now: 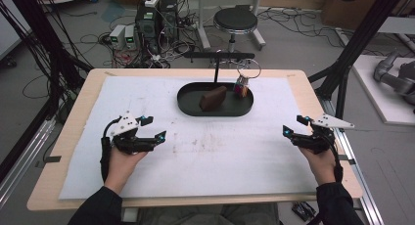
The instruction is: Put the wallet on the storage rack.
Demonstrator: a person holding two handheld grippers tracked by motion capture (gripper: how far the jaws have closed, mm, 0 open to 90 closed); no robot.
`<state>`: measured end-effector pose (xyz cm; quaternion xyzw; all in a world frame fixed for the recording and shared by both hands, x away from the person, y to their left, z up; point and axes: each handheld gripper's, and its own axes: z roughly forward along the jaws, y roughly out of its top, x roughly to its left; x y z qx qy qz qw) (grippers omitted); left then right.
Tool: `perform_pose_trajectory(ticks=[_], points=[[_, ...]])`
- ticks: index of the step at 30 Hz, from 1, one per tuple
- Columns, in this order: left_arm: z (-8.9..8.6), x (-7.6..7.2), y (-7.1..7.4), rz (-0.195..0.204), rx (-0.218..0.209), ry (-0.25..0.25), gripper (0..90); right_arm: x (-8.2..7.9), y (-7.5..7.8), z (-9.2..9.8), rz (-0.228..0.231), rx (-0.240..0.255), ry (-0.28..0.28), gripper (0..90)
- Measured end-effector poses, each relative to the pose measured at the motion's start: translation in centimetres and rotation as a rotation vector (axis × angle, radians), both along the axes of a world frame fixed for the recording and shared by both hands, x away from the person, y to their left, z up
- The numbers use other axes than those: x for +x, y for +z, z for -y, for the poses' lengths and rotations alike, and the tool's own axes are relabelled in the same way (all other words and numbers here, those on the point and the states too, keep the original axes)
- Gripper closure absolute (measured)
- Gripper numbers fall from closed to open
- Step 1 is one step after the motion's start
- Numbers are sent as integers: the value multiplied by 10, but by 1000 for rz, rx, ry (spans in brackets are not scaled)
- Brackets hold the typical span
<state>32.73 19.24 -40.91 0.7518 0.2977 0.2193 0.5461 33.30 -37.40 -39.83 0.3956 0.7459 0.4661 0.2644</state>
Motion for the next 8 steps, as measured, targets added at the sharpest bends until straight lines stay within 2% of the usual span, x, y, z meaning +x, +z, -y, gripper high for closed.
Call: perform_pose_trajectory(ticks=[8], points=[[-3, 0, -1, -11, -17, 6, 248, 2, -1, -1, -6, 1, -1, 263]])
